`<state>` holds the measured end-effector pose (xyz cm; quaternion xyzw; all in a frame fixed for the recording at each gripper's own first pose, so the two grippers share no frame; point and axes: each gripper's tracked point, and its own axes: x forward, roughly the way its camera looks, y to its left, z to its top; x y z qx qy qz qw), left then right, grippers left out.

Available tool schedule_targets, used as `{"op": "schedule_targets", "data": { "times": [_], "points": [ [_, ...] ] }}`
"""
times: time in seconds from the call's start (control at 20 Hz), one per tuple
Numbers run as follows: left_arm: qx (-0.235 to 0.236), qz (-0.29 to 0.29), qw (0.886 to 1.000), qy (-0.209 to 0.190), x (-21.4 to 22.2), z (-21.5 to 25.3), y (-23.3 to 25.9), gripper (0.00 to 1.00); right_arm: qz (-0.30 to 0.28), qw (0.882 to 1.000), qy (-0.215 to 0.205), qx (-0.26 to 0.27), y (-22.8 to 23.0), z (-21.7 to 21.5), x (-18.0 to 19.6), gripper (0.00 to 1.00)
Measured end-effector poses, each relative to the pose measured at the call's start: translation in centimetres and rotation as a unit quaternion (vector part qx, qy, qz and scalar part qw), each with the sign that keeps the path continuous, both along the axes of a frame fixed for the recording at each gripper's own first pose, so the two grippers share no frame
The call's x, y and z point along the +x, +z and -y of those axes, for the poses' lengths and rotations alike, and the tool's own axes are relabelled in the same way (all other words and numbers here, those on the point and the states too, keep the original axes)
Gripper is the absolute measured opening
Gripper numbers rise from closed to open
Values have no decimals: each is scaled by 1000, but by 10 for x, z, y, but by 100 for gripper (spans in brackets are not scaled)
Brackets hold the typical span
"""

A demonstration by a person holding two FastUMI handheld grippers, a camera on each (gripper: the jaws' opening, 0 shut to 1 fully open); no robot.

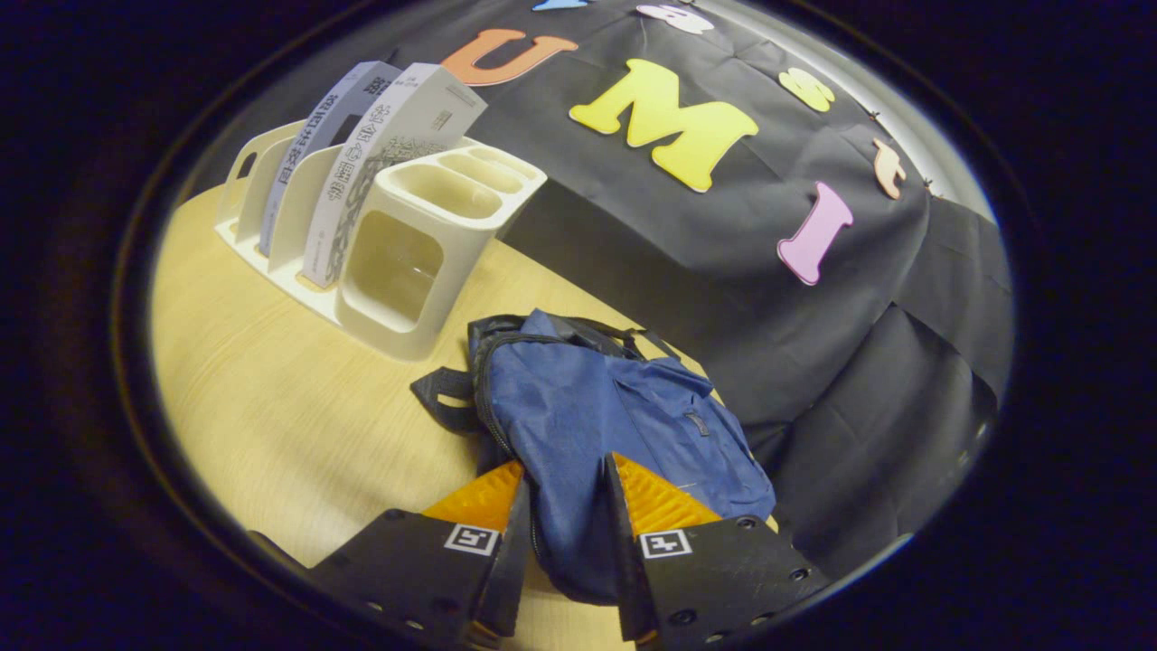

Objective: Open the schoolbag, grab two books from the bookshelf and put them into the schoolbag.

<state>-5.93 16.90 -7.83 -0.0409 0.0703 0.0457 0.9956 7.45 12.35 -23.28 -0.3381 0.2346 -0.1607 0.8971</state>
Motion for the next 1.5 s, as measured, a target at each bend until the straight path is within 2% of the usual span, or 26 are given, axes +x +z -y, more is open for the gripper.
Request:
{"op": "schedule_targets", "data": {
  "times": [0.05, 0.15, 0.3, 0.35, 0.4, 0.45, 0.65, 1.0, 1.25, 1.3, 1.35, 1.5],
  "points": [
    [6, -2, 1000, -2, 2, 2, 0, 100, 0, 1000, 6, 5, 2, -2, 0, 36],
    [15, -3, 1000, -3, 5, 6, 0, 100, -1, 1000, 4, 13, 2, 1, 0, 16],
    [22, -9, 1000, -5, 11, 8, -1, 100, -3, 1000, 13, 25, 5, 2, 2, 7],
    [24, -12, 1000, -4, 13, 7, -2, 100, -2, 999, 16, 36, 7, 1, -2, 1],
    [26, -13, 1000, -2, 15, 7, -2, 100, -3, 999, 20, 43, 8, 3, 1, 4],
    [28, -15, 999, 1, 17, 6, -2, 100, -2, 998, 22, 54, 12, 5, 2, 1],
    [30, -20, 999, 3, 25, 5, 1, 100, 6, 996, 33, 84, 40, 12, 0, 1],
    [14, -19, 1000, 15, 48, -1, 18, 100, 35, 992, 50, 108, 92, 33, 2, 1],
    [-7, -32, 999, 25, 68, -8, 26, 100, 54, 985, 62, 154, 122, 50, 1, 0],
    [-14, -35, 999, 25, 71, -7, 28, 100, 57, 983, 64, 163, 128, 54, 1, 3],
    [-19, -39, 999, 24, 76, -7, 31, 100, 60, 982, 66, 169, 136, 58, 2, 0],
    [-18, -44, 999, 25, 86, -9, 43, 99, 77, 979, 71, 176, 156, 72, 4, 1]
  ]
}}
